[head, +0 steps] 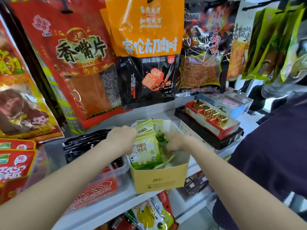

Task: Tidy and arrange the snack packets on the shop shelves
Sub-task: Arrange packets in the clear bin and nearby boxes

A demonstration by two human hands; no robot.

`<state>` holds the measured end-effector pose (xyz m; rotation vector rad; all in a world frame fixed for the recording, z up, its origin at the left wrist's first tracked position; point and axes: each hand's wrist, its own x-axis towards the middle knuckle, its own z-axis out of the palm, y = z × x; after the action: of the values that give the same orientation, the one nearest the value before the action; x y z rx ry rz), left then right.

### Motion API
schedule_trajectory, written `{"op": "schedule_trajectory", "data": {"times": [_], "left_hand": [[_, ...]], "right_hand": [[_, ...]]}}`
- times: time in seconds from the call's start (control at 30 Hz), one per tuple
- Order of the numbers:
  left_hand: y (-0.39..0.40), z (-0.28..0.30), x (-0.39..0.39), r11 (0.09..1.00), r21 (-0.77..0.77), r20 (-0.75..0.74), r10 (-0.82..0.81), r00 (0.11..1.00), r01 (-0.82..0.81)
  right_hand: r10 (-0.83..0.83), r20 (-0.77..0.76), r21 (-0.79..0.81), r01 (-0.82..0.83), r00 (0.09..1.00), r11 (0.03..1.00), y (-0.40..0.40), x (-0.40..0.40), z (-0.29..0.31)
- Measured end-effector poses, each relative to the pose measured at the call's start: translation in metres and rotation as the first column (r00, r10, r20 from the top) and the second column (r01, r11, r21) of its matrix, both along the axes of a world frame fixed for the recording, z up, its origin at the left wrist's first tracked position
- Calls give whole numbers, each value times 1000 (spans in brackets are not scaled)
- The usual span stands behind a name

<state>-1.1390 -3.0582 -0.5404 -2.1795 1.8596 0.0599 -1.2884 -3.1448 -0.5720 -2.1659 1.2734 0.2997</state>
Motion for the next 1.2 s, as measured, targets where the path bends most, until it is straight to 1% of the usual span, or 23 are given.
{"op": "schedule_trajectory", "data": {"times": [0.03,0.1,0.17,0.2,0.23,0.27,0.33,0.37,0.43,0.5,0.57,0.7,0.8,0.87,0.93,1.0,1.03,1.1,1.2], "left_hand": [[1,-1,2,1000,0,-5,6,1000,-6],[3,-3,4,1000,-3,-14,1,1000,-1],[3,-4,4,1000,-11,-18,-14,1000,14],[3,-5,3,1000,-16,-21,-24,1000,23],[3,-5,3,999,-20,-29,-29,999,28],[3,-5,3,999,-24,-39,-31,999,30],[3,-4,3,999,-19,-53,-35,998,34],[4,-3,2,999,-11,-60,-35,998,35],[4,0,-1,1000,4,-74,-28,997,29],[3,1,-4,1000,6,-69,-23,997,24],[3,1,-9,1000,2,-63,-16,998,16],[7,3,-17,997,-77,-30,12,999,-14],[11,3,-18,994,-105,14,12,1000,-10],[14,4,-19,995,-100,27,10,1000,-8],[16,5,-18,996,-87,28,10,1000,-7],[18,7,-17,996,-92,11,17,1000,-16],[19,8,-15,995,-100,5,16,1000,-15],[22,9,-14,994,-111,-4,5,1000,-6],[26,8,-11,987,-153,-14,-51,999,48]], "right_hand": [[-72,107,54,66,992,996,-1,-2,-2],[-185,287,152,146,940,978,-2,-5,-3],[-256,349,214,189,902,958,-4,-4,-4],[-263,351,211,197,899,957,-4,-2,-3],[-242,340,171,193,909,966,-4,0,-3],[-194,307,92,174,932,980,-3,2,-3],[-76,202,-114,101,976,988,1,7,-3],[-36,155,-203,67,987,977,4,8,-4],[-2,100,-329,35,995,944,12,10,-4],[1,86,-435,37,996,899,20,10,0],[1,97,-502,48,995,864,27,8,7],[-20,105,-550,75,994,832,31,3,25],[-44,183,-466,126,982,876,28,-10,39],[-59,236,-469,167,970,868,31,-23,43],[-46,328,-533,225,944,815,39,-34,45],[-7,414,-624,290,910,726,47,-41,46],[11,436,-649,306,900,696,50,-41,46],[46,418,-659,267,907,703,54,-38,45],[131,265,-630,69,955,773,57,-23,41]]}}
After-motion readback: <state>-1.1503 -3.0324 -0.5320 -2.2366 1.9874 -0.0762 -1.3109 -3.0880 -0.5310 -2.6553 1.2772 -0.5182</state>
